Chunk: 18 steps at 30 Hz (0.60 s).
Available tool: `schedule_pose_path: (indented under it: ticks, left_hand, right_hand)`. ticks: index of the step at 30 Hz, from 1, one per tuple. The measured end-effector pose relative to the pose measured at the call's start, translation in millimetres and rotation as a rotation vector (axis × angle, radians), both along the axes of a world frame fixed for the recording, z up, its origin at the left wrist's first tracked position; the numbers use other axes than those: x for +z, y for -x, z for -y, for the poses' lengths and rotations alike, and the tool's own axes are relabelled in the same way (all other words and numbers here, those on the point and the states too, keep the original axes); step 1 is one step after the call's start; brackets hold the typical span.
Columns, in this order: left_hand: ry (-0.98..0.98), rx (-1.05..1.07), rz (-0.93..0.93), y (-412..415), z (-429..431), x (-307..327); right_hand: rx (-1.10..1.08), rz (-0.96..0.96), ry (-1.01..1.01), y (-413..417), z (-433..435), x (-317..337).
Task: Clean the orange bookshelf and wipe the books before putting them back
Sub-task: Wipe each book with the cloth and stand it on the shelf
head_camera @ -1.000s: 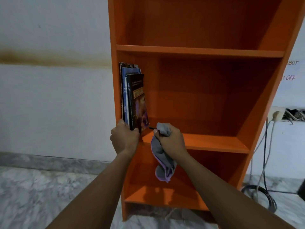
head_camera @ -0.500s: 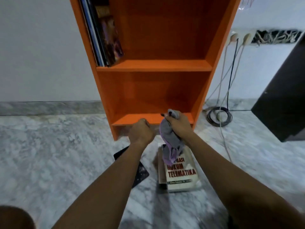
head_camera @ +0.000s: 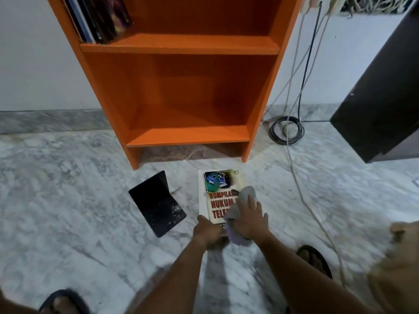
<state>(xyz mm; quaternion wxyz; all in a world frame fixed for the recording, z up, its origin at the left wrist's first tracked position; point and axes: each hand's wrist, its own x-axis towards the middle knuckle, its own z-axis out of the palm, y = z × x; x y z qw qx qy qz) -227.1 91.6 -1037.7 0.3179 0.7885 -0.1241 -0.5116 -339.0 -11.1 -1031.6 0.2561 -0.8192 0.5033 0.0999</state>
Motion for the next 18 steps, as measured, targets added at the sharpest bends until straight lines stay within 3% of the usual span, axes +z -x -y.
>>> schedule_pose_path:
  ticks: [4, 8, 15, 18]
  left_hand:
    - [0.049, 0.213, -0.095, -6.8, 8.3, -37.4]
    - [0.159, 0.303, -0.271, -4.2, 8.7, -1.3]
    - [0.335, 0.264, -0.563, -14.7, -3.5, 16.5]
    - [0.380, 0.230, -0.579, -19.8, -12.5, 25.7]
  right_hand:
    - [0.150, -0.023, 0.012, 13.5, -4.6, -22.5]
    - [0.080, 0.080, -0.047, 11.5, 3.1, -17.3]
    - [0.016, 0.420, -0.254, 4.0, -15.5, 10.9]
    - [0.164, 0.502, -0.163, 1.0, -22.7, 14.3]
